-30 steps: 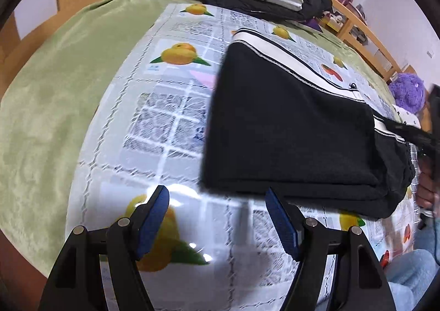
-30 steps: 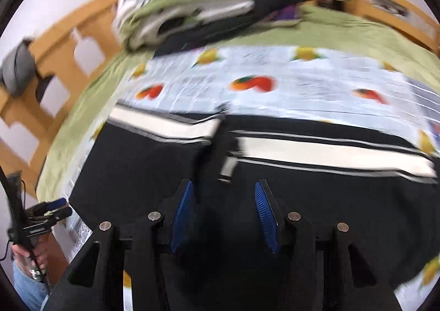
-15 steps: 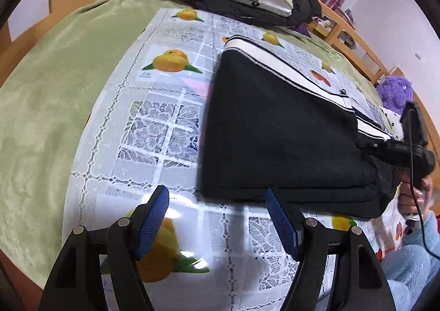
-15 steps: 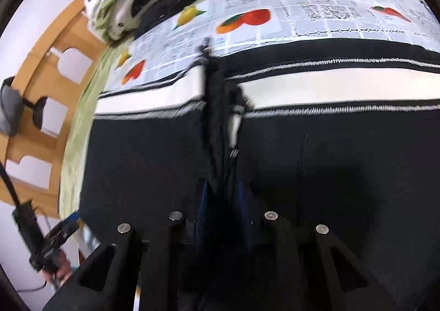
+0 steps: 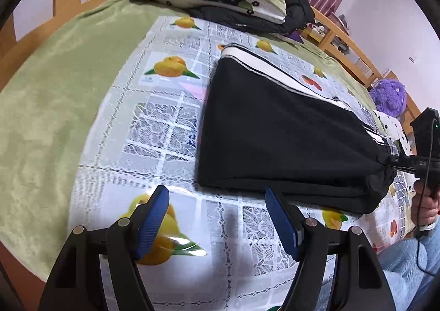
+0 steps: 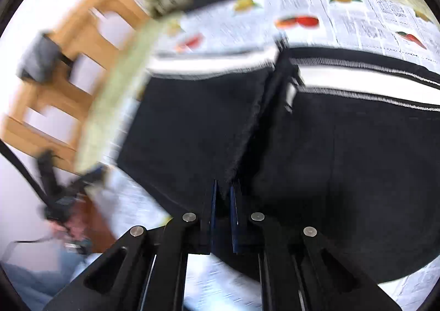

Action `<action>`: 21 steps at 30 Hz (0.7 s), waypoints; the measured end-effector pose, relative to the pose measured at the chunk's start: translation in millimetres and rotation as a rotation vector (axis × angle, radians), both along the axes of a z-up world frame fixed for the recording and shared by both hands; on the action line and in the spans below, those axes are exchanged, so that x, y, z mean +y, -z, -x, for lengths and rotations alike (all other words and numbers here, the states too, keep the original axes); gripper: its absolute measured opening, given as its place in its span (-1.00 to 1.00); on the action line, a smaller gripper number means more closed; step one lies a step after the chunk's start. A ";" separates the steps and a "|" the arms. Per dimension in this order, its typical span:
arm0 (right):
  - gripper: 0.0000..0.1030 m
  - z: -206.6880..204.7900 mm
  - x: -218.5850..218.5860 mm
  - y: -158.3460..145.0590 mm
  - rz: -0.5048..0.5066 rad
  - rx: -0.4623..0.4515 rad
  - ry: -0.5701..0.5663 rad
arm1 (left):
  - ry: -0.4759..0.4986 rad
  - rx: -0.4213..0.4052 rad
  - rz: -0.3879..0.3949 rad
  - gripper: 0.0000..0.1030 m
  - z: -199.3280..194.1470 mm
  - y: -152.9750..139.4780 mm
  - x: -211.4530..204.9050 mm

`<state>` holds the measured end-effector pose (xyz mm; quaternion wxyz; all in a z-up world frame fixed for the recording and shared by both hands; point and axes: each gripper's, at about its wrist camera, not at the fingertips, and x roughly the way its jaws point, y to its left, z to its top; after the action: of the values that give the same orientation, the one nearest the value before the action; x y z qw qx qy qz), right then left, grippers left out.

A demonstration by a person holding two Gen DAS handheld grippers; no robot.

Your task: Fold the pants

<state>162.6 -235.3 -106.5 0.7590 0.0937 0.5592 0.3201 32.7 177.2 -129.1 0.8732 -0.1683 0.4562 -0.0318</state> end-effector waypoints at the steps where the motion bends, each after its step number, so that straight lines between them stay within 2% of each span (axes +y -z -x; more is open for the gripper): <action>1: -0.83 1.0 1.2 3.3 0.032 0.006 -0.016 | -0.007 -0.003 0.008 0.37 -0.2 0.2 2.3; 4: -0.86 3.2 15.3 43.2 0.182 0.079 -0.070 | -0.021 -0.009 0.091 0.37 -5.2 5.0 7.5; 6: -0.83 0.2 17.9 61.2 0.192 0.111 -0.069 | -0.025 -0.016 0.166 0.37 -12.7 10.6 8.9; 7: -0.81 -2.5 15.5 59.8 0.178 0.118 -0.054 | -0.029 -0.018 0.192 0.37 -16.1 13.1 9.1; 9: -0.47 -5.2 8.0 49.6 0.189 0.108 -0.010 | -0.040 -0.019 0.245 0.37 -24.2 21.4 9.3; 11: -0.47 -1.0 -2.2 30.9 0.190 0.046 0.015 | -0.049 -0.004 0.274 0.36 -31.9 30.3 8.6; 13: -0.47 11.3 -11.9 7.1 0.231 -0.072 0.081 | -0.059 -0.007 0.295 0.34 -38.4 39.1 6.0; 15: -0.47 22.1 -19.7 -13.9 0.254 -0.169 0.131 | -0.074 -0.029 0.300 0.34 -40.3 41.6 3.5; 16: -0.47 23.8 -21.1 -19.3 0.241 -0.189 0.150 | -0.074 -0.029 0.292 0.34 -41.9 41.3 2.0; 18: -0.47 18.5 -18.9 -24.1 0.224 -0.196 0.161 | -0.067 -0.027 0.256 0.34 -44.8 39.6 -3.0; 21: -0.47 2.5 12.6 -19.3 0.293 -0.207 0.126 | -0.054 -0.025 0.202 0.34 -46.2 37.1 -9.3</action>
<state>160.1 -222.7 -87.2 0.8366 -0.0165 0.5116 0.1951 78.9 167.9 -166.2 0.8581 -0.2672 0.4349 -0.0561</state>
